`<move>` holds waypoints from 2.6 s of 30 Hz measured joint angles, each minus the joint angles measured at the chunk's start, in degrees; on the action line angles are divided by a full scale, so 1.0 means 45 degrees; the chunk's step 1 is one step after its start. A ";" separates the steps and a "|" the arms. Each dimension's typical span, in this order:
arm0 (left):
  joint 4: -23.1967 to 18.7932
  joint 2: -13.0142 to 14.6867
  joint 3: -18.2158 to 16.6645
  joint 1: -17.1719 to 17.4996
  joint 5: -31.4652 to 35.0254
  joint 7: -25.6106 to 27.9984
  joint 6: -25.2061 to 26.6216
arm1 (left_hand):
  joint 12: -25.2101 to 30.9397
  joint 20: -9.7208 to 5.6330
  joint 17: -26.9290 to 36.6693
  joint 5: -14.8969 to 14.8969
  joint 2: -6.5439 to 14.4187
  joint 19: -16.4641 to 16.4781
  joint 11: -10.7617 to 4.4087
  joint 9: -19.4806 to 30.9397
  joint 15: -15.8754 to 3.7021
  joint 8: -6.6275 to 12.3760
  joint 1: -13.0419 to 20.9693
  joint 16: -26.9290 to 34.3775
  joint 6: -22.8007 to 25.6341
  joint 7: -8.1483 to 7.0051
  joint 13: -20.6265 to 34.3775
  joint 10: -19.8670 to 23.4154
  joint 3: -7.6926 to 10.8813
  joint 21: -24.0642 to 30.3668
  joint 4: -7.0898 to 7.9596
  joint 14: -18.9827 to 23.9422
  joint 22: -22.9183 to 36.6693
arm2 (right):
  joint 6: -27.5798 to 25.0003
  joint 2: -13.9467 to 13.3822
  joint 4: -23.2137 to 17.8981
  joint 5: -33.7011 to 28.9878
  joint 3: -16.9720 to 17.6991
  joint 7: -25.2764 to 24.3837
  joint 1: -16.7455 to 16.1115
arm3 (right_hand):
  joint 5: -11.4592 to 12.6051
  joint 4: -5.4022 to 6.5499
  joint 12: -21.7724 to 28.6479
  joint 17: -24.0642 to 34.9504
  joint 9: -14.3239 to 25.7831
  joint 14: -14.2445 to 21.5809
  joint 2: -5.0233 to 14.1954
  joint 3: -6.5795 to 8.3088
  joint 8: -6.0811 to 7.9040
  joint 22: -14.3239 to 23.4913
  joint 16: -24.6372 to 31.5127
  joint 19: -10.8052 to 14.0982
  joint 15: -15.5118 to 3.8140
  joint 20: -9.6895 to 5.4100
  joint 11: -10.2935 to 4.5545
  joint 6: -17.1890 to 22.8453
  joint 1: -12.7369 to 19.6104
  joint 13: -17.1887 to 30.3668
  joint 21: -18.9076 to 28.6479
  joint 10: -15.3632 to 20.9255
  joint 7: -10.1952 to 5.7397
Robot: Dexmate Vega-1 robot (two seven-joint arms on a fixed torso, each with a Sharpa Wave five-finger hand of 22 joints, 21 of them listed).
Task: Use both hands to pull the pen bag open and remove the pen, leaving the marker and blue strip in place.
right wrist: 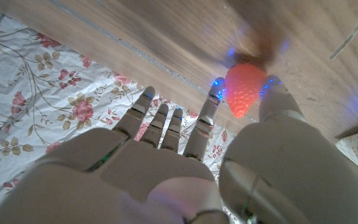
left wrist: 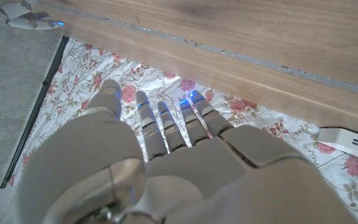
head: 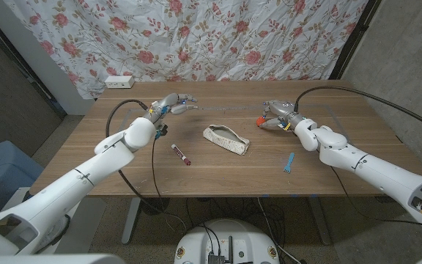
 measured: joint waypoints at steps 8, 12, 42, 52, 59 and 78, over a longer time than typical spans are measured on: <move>0.0136 0.0006 -0.0263 0.0312 -0.0771 0.0378 0.0006 | 0.0000 0.0000 -0.0001 0.0000 0.0051 0.0001 0.0068 0.0000 0.0001 0.0000 -0.0049 0.0000 -0.0181 -0.0046 0.0000 -0.0068 0.0004 0.0000 -0.0004 0.0001 0.0000 | -0.0127 0.0000 -0.0034 0.0117 -0.0064 0.0327 0.0051 | 0.0094 0.0019 -0.0143 0.0096 -0.0094 -0.0004 0.0064 -0.0120 -0.0485 0.0000 0.0000 -0.0029 0.0004 0.0029 0.0091 -0.1119 0.0062 0.0040 0.0000 -0.0289 -0.0012; 0.0201 0.0063 -0.0320 0.0409 -0.1023 0.0530 0.0027 | 0.0000 0.0000 -0.0001 0.0000 0.0051 0.0001 0.0068 -0.0001 0.0001 0.0000 -0.0049 0.0000 -0.0205 -0.0070 0.0000 -0.0067 0.0052 0.0000 -0.0052 0.0001 0.0000 | -0.0163 -0.0023 -0.0093 0.0196 -0.0100 0.0568 0.0077 | 0.0094 0.0073 -0.0141 0.0102 -0.0175 -0.0141 0.0030 -0.0187 -0.0783 0.0000 -0.0003 -0.0141 0.0140 0.0140 0.0153 -0.1795 -0.0036 0.0069 -0.0055 -0.0492 0.0013; 0.1426 0.0232 -0.0405 0.0568 -0.2144 0.0744 -0.1123 | 0.0036 0.0013 -0.0001 0.0000 0.0269 -0.0487 0.0259 -0.0030 0.0048 -0.0090 -0.0736 0.0000 -0.1621 -0.0208 -0.0002 -0.0852 0.0198 0.0000 -0.0094 -0.0916 -0.0003 | 0.0200 -0.0422 -0.0649 0.1324 0.0235 0.2280 0.0259 | 0.0776 0.0772 -0.0286 0.0279 -0.1059 -0.1986 -0.0491 -0.1833 -0.3899 0.0000 -0.0665 -0.1713 0.1298 0.0798 0.0870 -0.8069 -0.3009 0.0129 -0.0101 -0.3379 0.0969; 0.2065 0.0088 -0.0433 0.0518 -0.2494 0.0608 -0.1883 | 0.0000 -0.0002 -0.0002 -0.0051 0.0335 -0.0909 0.0571 -0.0057 0.0066 -0.0090 -0.1307 0.0000 -0.2639 -0.0321 -0.0002 -0.1527 0.0247 -0.0098 -0.0039 -0.1480 -0.0001 | 0.1052 -0.0499 -0.0376 0.2519 0.0722 0.2448 0.0171 | 0.0780 0.1089 -0.0286 0.0278 -0.1117 -0.2329 -0.0455 -0.2176 -0.4194 0.0000 -0.0711 -0.1828 0.1407 0.0822 0.0954 -0.9231 -0.3810 0.0090 -0.0101 -0.3783 0.1178; 0.2574 -0.0260 -0.0433 0.0534 -0.2810 0.0685 -0.2445 | 0.0000 0.0069 0.0052 -0.0051 0.0375 -0.1165 0.0617 -0.0091 0.0055 -0.0090 -0.1779 0.0000 -0.3160 -0.0344 -0.0002 -0.1938 0.0230 -0.0098 0.0086 -0.1919 -0.0001 | 0.1756 -0.0379 0.0144 0.3566 0.1110 0.2316 0.0106 | 0.0780 0.1327 -0.0239 0.0277 -0.1177 -0.2439 -0.0307 -0.2485 -0.4193 0.0000 -0.0711 -0.1919 0.1298 0.0730 0.0885 -0.9551 -0.4366 0.0091 -0.0101 -0.3850 0.1141; 0.5174 -0.1412 -0.0344 -0.0106 -0.3820 0.0139 -0.4742 | 0.0000 -0.0070 0.0062 -0.0050 0.0557 -0.1615 0.0676 -0.0089 0.0069 -0.0149 -0.2800 -0.0042 -0.4733 0.0045 -0.0032 -0.2781 0.0195 -0.0098 0.0401 -0.2478 0.0001 | 0.3282 0.0437 0.1704 0.6507 0.1904 0.2043 0.0115 | 0.0672 0.2002 -0.0037 0.0190 -0.1235 -0.2252 -0.0071 -0.3092 -0.4193 0.0000 -0.0704 -0.1845 0.0972 0.0384 0.0659 -0.9908 -0.5975 -0.0027 -0.0066 -0.3023 0.1369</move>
